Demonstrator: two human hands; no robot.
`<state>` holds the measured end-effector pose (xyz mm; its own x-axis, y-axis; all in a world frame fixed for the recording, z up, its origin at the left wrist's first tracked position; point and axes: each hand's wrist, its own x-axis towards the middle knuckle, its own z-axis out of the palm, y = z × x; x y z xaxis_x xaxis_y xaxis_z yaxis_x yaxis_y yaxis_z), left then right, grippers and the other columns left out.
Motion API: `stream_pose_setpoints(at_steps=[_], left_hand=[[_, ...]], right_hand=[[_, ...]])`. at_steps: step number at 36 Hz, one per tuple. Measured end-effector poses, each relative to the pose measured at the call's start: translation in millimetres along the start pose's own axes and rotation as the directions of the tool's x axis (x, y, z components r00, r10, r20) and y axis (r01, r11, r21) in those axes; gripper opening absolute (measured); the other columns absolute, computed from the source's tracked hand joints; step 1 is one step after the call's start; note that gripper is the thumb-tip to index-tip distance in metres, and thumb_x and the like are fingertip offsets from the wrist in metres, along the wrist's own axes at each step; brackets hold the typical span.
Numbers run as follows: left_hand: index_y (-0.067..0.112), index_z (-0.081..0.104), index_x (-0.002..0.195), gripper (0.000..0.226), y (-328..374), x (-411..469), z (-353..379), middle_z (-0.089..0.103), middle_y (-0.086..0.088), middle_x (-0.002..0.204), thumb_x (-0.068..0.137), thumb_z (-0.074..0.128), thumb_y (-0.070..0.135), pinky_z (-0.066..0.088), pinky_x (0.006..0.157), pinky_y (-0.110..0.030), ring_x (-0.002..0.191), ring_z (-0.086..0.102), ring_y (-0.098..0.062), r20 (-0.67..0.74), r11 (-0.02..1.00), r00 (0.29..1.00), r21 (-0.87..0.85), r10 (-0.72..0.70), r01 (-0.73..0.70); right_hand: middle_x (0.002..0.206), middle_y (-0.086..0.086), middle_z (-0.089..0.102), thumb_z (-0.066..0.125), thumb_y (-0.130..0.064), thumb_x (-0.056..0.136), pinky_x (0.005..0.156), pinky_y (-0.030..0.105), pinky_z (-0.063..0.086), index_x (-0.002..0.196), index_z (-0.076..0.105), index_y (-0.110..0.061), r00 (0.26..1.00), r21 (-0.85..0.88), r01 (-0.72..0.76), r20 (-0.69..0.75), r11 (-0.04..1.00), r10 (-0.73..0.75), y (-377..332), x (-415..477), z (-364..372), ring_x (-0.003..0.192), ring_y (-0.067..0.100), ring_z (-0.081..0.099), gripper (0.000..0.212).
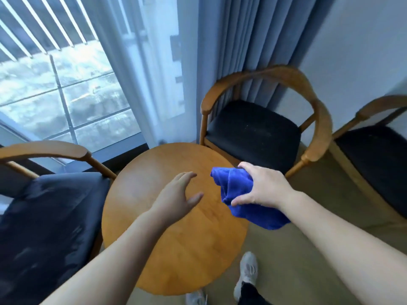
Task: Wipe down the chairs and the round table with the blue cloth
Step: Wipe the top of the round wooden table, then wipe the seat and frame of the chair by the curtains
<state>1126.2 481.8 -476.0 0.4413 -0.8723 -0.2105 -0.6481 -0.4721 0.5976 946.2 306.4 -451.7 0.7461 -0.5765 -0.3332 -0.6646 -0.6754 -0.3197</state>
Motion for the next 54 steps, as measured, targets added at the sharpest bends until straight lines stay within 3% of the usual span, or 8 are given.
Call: stream_pose_setpoints(at_steps=[8,14,20,25,32,38,50,54], left_hand=[[0.031,0.05,0.122,0.059,96,-20,-30,0.055,0.018,0.112,0.071,0.074,0.049,0.043,0.083,-0.016,0.097,0.051,-0.002,0.151,0.956,0.944,-0.04,0.292,-0.289],[0.037,0.063,0.097,0.022,140,-19,-7,0.063,0.016,0.09,0.08,0.063,0.024,0.052,0.076,-0.027,0.084,0.059,-0.003,0.215,0.962,0.938,-0.084,0.27,-0.258],[0.039,0.055,0.078,0.024,190,0,30,0.058,0.014,0.088,0.079,0.06,0.015,0.051,0.073,-0.029,0.08,0.058,-0.006,0.168,0.977,0.962,-0.024,0.214,-0.213],[0.038,0.052,0.084,0.021,245,20,60,0.063,0.012,0.083,0.086,0.059,0.018,0.044,0.068,-0.019,0.079,0.06,-0.003,0.173,0.982,0.967,0.0,0.186,-0.189],[0.036,0.057,0.096,0.018,290,41,91,0.063,0.014,0.089,0.088,0.06,0.02,0.049,0.075,-0.021,0.085,0.06,-0.002,0.12,0.991,0.984,0.004,0.135,-0.137],[0.032,0.058,0.089,0.011,312,56,104,0.064,0.01,0.083,0.089,0.06,0.022,0.048,0.071,-0.02,0.079,0.062,-0.003,0.028,0.995,0.996,-0.059,0.079,-0.077],[0.023,0.06,0.089,0.008,315,145,112,0.064,0.005,0.08,0.088,0.058,0.016,0.051,0.066,-0.022,0.074,0.062,-0.007,-0.149,0.979,0.986,-0.199,-0.068,0.037],[0.027,0.059,0.088,0.006,309,191,105,0.064,0.006,0.081,0.089,0.059,0.021,0.049,0.061,-0.017,0.073,0.063,-0.006,-0.124,0.966,0.99,-0.257,-0.064,0.03]], right_hand=[[0.116,-0.012,0.059,0.07,-0.082,0.048,0.089,0.032,0.048,0.136,0.029,-0.031,0.985,0.021,0.14,-0.106,0.99,-0.137,-19,-74,-37,0.1,0.015,0.06,0.109],[0.129,-0.009,0.055,0.07,-0.08,0.052,0.096,0.033,0.047,0.147,0.014,-0.031,0.979,-0.017,0.199,-0.034,0.98,-0.199,16,-101,-57,0.112,0.017,0.057,0.121],[0.14,-0.009,0.046,0.079,-0.054,0.068,0.099,0.031,0.045,0.152,-0.005,-0.038,0.96,0.004,0.234,0.155,0.972,-0.232,93,-113,-82,0.122,0.016,0.05,0.12],[0.108,-0.018,0.061,0.077,-0.036,0.071,0.078,0.027,0.053,0.123,0.038,-0.051,0.959,0.181,0.223,0.138,0.958,-0.249,164,-116,-110,0.098,0.008,0.059,0.067],[0.118,-0.014,0.056,0.08,-0.032,0.072,0.083,0.027,0.057,0.135,0.04,-0.043,0.96,0.344,0.107,0.209,0.933,-0.187,243,-112,-136,0.106,0.011,0.058,0.075],[0.092,-0.011,0.065,0.071,-0.031,0.076,0.078,0.037,0.058,0.1,0.063,-0.034,0.991,0.315,0.095,0.057,0.944,-0.119,267,-90,-143,0.086,0.01,0.063,0.025],[0.099,-0.006,0.068,0.073,-0.018,0.08,0.073,0.025,0.053,0.111,0.064,-0.028,0.966,0.525,0.013,0.214,0.851,-0.146,280,-5,-183,0.091,0.011,0.066,0.034],[0.089,-0.006,0.067,0.068,-0.018,0.079,0.067,0.028,0.051,0.094,0.066,-0.027,0.999,0.417,0.024,0.018,0.908,-0.035,280,43,-188,0.082,0.013,0.063,0.018]])
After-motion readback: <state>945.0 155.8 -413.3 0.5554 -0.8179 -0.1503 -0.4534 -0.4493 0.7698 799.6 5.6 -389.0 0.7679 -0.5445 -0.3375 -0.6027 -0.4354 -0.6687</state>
